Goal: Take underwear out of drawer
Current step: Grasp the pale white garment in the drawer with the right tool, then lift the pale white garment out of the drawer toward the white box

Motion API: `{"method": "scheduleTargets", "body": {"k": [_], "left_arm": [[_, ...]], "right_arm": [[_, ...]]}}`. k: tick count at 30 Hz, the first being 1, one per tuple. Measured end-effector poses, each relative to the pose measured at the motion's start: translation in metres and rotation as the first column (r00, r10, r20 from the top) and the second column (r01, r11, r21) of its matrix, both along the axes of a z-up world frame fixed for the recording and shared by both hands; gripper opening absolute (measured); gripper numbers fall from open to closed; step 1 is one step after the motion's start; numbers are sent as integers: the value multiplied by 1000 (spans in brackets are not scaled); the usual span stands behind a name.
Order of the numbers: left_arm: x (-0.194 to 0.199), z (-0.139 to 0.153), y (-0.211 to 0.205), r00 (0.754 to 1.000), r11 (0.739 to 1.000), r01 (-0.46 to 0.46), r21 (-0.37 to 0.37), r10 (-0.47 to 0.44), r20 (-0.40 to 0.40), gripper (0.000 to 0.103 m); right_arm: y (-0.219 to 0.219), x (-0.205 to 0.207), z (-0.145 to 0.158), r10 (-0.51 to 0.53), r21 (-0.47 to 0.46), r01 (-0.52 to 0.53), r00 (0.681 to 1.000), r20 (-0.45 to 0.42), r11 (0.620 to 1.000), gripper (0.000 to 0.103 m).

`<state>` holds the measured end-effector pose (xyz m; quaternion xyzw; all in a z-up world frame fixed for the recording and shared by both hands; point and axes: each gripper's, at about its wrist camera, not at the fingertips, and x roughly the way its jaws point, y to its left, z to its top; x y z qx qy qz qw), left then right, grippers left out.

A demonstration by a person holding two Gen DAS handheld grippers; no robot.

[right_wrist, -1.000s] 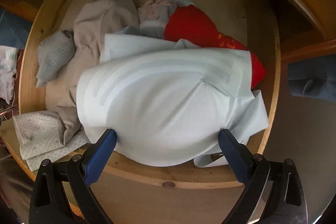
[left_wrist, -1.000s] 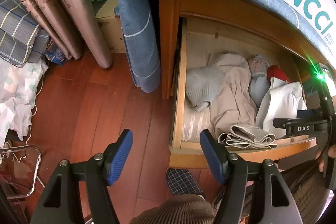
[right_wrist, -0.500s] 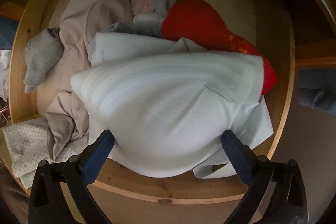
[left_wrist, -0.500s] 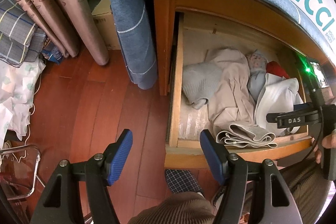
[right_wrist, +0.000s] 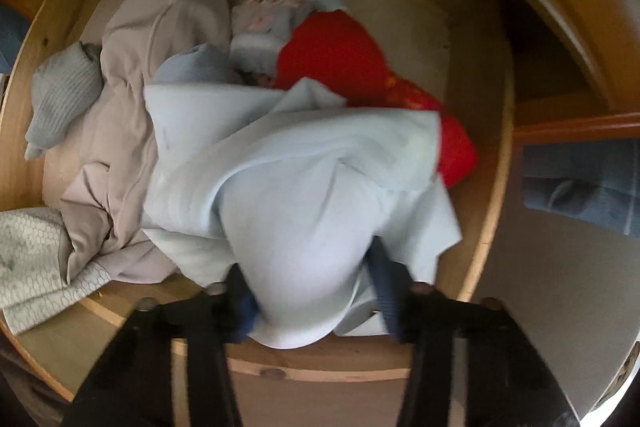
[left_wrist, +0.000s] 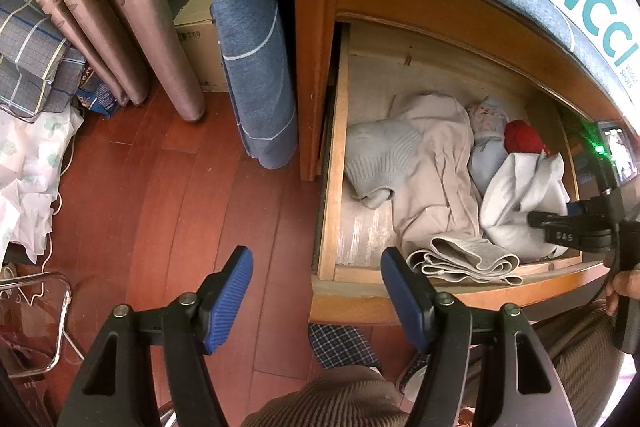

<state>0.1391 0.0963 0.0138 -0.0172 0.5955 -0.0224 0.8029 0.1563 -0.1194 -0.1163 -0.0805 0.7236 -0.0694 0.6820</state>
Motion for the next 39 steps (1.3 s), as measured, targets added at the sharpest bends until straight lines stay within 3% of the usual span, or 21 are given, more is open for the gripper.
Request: {"method": "scheduleTargets", "body": {"k": [2, 7, 22, 39], "left_arm": [[-1, 1, -1, 1000, 1000, 1, 2, -1, 3, 68], [-1, 2, -1, 1000, 1000, -3, 3, 3, 9, 68], [-1, 5, -4, 1000, 1000, -3, 22, 3, 21, 68], [-2, 6, -1, 1000, 1000, -13, 10, 12, 26, 68]], "right_arm": [[-1, -2, 6, -10, 9, 10, 1000, 17, 1000, 20], [-7, -6, 18, -22, 35, 21, 999, 45, 999, 15], [-22, -54, 55, -70, 116, 50, 983, 168, 992, 13], [-37, -70, 141, -81, 186, 27, 955, 286, 982, 12]]}}
